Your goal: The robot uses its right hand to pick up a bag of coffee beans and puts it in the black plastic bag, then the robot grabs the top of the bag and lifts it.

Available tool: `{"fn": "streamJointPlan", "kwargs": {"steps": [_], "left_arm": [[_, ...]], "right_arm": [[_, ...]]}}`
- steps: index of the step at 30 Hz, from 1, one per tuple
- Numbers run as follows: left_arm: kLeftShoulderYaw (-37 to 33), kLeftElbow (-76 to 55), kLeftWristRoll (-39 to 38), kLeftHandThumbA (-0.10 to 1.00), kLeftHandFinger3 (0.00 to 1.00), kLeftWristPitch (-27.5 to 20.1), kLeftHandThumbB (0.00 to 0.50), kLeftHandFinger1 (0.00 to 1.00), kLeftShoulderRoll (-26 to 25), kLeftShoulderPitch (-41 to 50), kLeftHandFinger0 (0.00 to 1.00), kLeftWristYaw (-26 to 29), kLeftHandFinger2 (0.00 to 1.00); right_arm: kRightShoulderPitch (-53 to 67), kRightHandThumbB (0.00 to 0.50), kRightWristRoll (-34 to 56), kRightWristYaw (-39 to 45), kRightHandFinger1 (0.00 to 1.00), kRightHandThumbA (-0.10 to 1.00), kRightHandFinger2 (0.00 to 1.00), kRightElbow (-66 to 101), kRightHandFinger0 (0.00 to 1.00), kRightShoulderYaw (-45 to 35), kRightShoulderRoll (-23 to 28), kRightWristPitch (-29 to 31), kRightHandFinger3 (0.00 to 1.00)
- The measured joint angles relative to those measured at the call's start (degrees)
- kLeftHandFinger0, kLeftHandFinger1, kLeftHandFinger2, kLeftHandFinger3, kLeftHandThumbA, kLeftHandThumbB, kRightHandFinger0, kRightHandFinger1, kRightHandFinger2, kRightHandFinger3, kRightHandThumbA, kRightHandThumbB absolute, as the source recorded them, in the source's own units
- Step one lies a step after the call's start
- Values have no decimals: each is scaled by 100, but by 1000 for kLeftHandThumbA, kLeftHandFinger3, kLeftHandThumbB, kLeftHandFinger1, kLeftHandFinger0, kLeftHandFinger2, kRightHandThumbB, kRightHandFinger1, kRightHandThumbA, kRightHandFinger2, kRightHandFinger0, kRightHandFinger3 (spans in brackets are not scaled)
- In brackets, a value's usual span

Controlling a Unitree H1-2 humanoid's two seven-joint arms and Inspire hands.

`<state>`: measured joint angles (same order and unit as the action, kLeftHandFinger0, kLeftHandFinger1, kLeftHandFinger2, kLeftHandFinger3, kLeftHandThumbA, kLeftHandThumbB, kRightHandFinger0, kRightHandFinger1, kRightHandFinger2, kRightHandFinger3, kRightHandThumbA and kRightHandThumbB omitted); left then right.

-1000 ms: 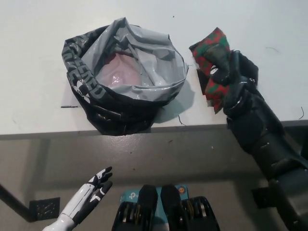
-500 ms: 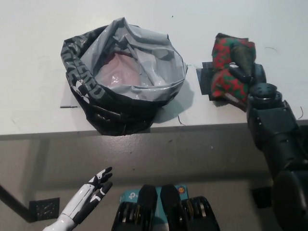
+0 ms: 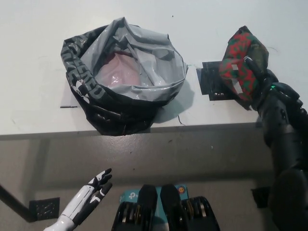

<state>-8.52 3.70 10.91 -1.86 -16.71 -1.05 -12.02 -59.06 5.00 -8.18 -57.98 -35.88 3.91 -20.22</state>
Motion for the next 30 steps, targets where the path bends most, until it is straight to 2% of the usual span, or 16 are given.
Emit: {"fn": "streamJointPlan", "kwargs": {"steps": [1, 2, 3, 4, 8, 9, 10, 11, 12, 14, 17, 23, 26, 27, 29, 30], "left_arm": [[0, 6, 0, 1000, 1000, 0, 129, 1000, 0, 0, 1000, 0, 1000], [0, 6, 0, 1000, 1000, 0, 135, 1000, 0, 0, 1000, 0, 1000], [0, 11, 0, 1000, 1000, 0, 135, 1000, 0, 0, 1000, 0, 1000], [0, 16, 0, 1000, 1000, 0, 131, 1000, 0, 0, 1000, 0, 1000], [-1, 33, 1, 1000, 1000, 0, 132, 1000, 0, 0, 1000, 0, 1000], [-1, 34, 2, 1000, 1000, 0, 134, 1000, 0, 0, 1000, 0, 1000], [-1, 37, 2, 1000, 1000, 1, 134, 1000, 0, 0, 1000, 0, 1000], [-1, 38, 2, 1000, 1000, 1, 133, 1000, 0, 0, 1000, 0, 1000], [-1, 39, 2, 1000, 1000, 1, 135, 1000, 0, 0, 1000, 0, 1000], [-1, 40, 3, 1000, 1000, 1, 135, 1000, 0, -1, 1000, 0, 1000], [-2, 40, 3, 1000, 1000, 1, 136, 1000, 0, -1, 1000, 0, 1000], [-4, 40, 6, 1000, 1000, 1, 143, 1000, -1, -3, 1000, -1, 1000], [-4, 40, 7, 1000, 1000, 0, 125, 1000, -1, -3, 1000, -2, 1000], [-4, 40, 8, 1000, 1000, 0, 116, 1000, -1, -4, 1000, -2, 1000], [-5, 40, 10, 1000, 1000, -1, 133, 1000, -1, -5, 1000, -2, 1000], [-6, 40, 15, 1000, 1000, -3, 133, 1000, -2, -5, 1000, -2, 1000]], "right_arm": [[16, 128, 131, 11, 311, -100, 738, 67, 0, -30, -26, -49, 1000], [21, 213, 159, 13, 401, -100, 801, 81, 54, -36, -33, -58, 1000], [38, 213, 266, 21, 401, -100, 801, 152, 54, -53, -56, -103, 1000], [60, 133, 367, 28, 320, -100, 745, 222, 2, -57, -83, -135, 1000], [92, 153, 761, 38, 256, -100, 671, 583, 0, -40, -207, -290, 1000], [93, 128, 842, 38, 245, -100, 675, 674, 0, -19, -227, -316, 1000], [92, 131, 1007, 39, 245, -100, 680, 880, 0, 38, -257, -373, 1000], [92, 153, 1078, 39, 289, -100, 712, 976, 0, 77, -269, -393, 1000], [92, 141, 1154, 39, 254, -100, 693, 1080, 0, 133, -281, -410, 1000], [83, 142, 1364, 39, 251, -100, 692, 1347, 0, 286, -309, -470, 1000], [36, 119, 1666, 38, 233, -100, 672, 1668, 0, 525, -326, -532, 1000], [-201, 131, 2203, 37, 240, -100, 686, 2075, 0, 1002, -327, -632, 1000], [-392, 99, 2487, 37, 214, -100, 649, 2259, 0, 1272, -326, -670, 1000], [-461, 105, 2569, 38, 215, -100, 639, 2306, 0, 1361, -326, -675, 1000], [-552, 125, 2666, 44, 269, -100, 663, 2379, 0, 1484, -326, -679, 963], [-681, 122, 2768, 83, 279, -100, 669, 2435, 0, 1656, -325, -679, 1000]]}}
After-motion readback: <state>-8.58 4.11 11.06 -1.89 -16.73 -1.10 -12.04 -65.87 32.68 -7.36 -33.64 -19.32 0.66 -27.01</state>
